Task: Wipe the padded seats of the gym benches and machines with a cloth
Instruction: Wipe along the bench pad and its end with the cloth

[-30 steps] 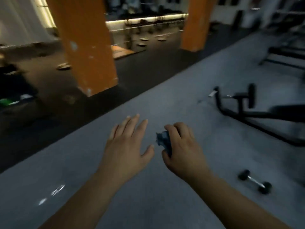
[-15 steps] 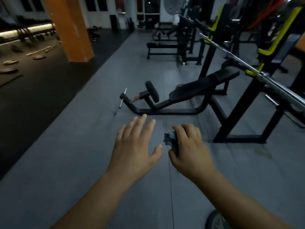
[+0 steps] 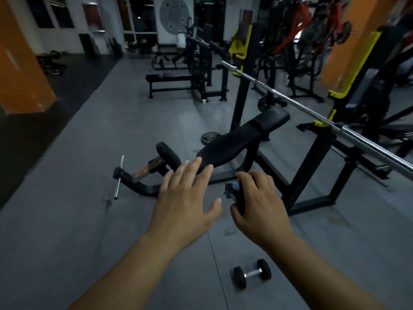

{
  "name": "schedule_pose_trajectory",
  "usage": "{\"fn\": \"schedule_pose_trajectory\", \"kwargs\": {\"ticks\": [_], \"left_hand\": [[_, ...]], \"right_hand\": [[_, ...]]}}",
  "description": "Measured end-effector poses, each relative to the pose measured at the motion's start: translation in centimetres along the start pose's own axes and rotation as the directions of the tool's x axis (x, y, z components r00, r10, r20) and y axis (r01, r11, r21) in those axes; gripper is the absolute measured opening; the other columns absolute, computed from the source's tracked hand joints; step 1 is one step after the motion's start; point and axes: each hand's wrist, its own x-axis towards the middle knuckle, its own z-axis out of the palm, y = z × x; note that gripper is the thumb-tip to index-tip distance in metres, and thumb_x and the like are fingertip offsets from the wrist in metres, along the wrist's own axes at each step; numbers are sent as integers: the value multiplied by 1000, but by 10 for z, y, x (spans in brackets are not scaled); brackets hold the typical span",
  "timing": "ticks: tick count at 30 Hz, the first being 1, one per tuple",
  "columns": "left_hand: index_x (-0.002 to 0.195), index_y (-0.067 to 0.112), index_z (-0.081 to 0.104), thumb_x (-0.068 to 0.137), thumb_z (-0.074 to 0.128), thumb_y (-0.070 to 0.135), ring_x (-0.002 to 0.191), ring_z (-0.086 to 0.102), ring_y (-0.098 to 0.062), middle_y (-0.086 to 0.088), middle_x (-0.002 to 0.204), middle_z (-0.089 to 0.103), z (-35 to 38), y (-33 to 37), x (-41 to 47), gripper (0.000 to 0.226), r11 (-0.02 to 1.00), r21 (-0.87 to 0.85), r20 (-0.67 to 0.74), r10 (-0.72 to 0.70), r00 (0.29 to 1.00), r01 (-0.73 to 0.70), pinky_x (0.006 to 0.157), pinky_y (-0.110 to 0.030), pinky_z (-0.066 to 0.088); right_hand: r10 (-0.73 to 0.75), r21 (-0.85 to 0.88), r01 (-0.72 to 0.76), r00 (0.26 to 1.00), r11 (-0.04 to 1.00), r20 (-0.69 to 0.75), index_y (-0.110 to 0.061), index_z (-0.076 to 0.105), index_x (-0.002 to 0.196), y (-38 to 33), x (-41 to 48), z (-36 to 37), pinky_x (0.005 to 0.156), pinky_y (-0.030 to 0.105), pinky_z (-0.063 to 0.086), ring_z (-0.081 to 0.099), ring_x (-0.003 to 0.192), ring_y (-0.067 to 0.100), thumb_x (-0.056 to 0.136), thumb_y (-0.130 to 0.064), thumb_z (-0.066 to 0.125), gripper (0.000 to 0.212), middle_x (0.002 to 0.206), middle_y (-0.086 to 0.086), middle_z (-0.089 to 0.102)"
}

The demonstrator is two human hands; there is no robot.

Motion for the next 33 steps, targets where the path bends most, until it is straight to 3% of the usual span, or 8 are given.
{"fn": "schedule_pose_trajectory", "kwargs": {"ticks": [8, 12, 18, 23, 27, 33], "left_hand": [[156, 34, 12, 90, 26, 63, 153, -1, -14, 6, 167, 3, 53, -78, 211, 73, 982, -76, 31, 174, 984, -172, 124, -42, 2], [157, 33, 10, 90, 24, 63, 153, -2, -15, 6, 167, 1, 102, -103, 328, 75, 973, -76, 33, 221, 975, -218, 124, -42, 1], [154, 30, 23, 89, 30, 62, 151, 12, -17, 2, 165, 16, 168, -127, 495, 74, 964, -109, 84, 250, 965, -241, 123, -41, 8], [156, 30, 20, 89, 32, 62, 152, 9, -19, 2, 166, 12, 220, -136, 633, 74, 947, -172, 75, 287, 955, -271, 122, -41, 7], [155, 31, 21, 91, 37, 59, 152, 8, -17, 3, 165, 13, 282, -137, 749, 72, 915, -221, 61, 358, 932, -337, 121, -40, 2], [156, 30, 17, 90, 32, 61, 152, 6, -17, 3, 166, 9, 389, -140, 913, 75, 873, -274, 172, 457, 873, -403, 121, -40, 2]], "right_hand": [[148, -100, -150, 989, 984, -25, -16, 50, 134, 50, 177, 69, 68, 21, 40, 46, 117, 23, 77, -31, 70, 62, 125, 3, 46], [173, -99, -176, 984, 979, -43, -16, 46, 139, 113, 277, 117, 80, 24, 43, 44, 119, 24, 80, -33, 66, 65, 129, 4, 44], [232, -101, -229, 972, 968, 20, -16, 47, 138, 195, 430, 181, 74, 21, 40, 44, 117, 23, 79, -31, 64, 63, 128, 3, 44], [272, -140, -269, 962, 953, 4, -16, 46, 139, 266, 536, 211, 83, 26, 44, 40, 115, 20, 78, -38, 58, 66, 128, 3, 42], [347, -183, -347, 937, 920, -31, -17, 46, 141, 336, 618, 251, 82, 24, 42, 40, 121, 21, 80, -35, 66, 67, 132, 3, 42], [491, -226, -483, 871, 846, -23, -18, 44, 141, 436, 728, 312, 85, 29, 47, 39, 124, 20, 82, -35, 68, 67, 134, 1, 40]]}}
